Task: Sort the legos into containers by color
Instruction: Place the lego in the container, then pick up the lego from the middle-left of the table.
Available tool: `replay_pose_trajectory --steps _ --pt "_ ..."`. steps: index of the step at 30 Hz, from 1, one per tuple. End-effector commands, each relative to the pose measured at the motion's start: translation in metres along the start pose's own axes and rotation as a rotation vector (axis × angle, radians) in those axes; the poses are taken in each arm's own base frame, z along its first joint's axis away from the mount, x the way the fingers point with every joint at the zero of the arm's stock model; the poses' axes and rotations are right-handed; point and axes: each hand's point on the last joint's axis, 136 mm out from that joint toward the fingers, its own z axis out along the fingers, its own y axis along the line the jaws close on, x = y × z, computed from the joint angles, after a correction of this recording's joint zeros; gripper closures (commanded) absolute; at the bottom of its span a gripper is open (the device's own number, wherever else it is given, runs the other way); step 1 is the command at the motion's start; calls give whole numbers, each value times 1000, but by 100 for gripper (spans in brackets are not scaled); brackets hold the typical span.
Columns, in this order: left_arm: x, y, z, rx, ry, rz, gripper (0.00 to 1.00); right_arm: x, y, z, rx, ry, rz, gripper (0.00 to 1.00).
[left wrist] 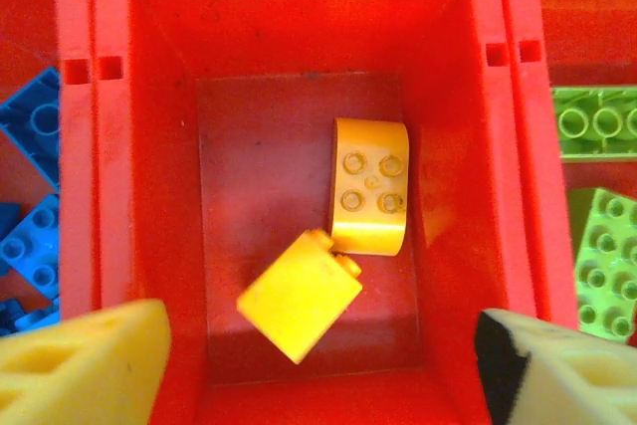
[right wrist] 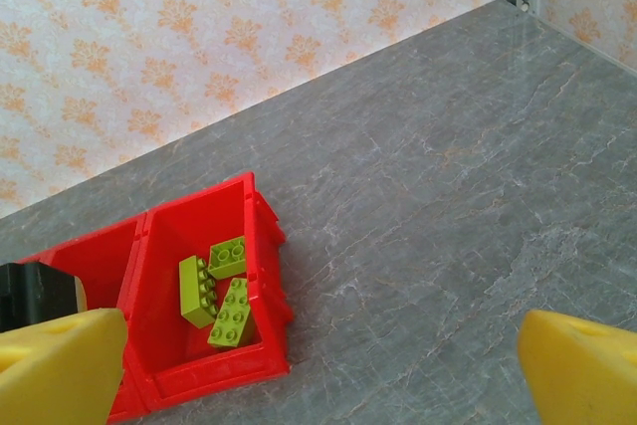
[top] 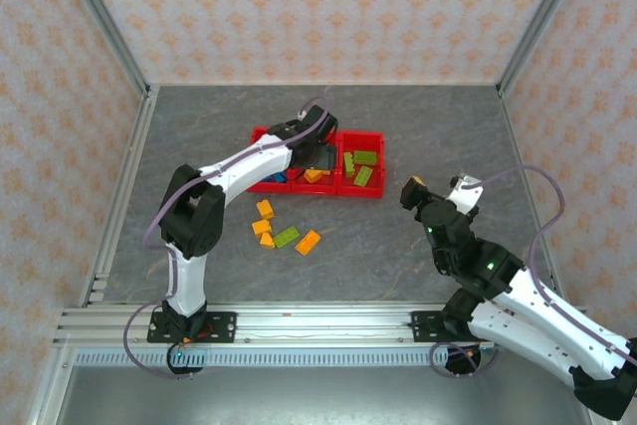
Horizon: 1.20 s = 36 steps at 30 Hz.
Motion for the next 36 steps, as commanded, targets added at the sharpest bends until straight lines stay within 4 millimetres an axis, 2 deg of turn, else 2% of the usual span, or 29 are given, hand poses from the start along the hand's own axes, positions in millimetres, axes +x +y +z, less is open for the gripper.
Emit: replay_pose_trajectory --steps 1,3,6,9,15,18,22,28,36 --pt "-21 2 -43 43 -95 1 10 0 -6 0 25 -4 -4 0" --pt "-16 9 -52 43 -106 5 2 1 -6 0 23 -3 -3 0" --pt "-2 14 -66 71 -118 9 1 2 -5 1 22 -3 -4 0" --pt "20 15 -76 92 -111 29 1 4 -3 3 21 0 -8 0" --pt "83 -16 -88 158 -50 228 1 12 4 11 21 14 -23 0" --pt "116 -25 -81 149 22 313 2 14 9 15 16 21 -27 0" --pt "148 -21 -65 115 112 353 6 17 13 17 10 34 -30 0" --pt "171 -17 -48 106 188 363 14 16 9 16 26 34 -27 0" --pt "198 -22 -23 99 296 436 27 20 5 17 40 37 -23 0"
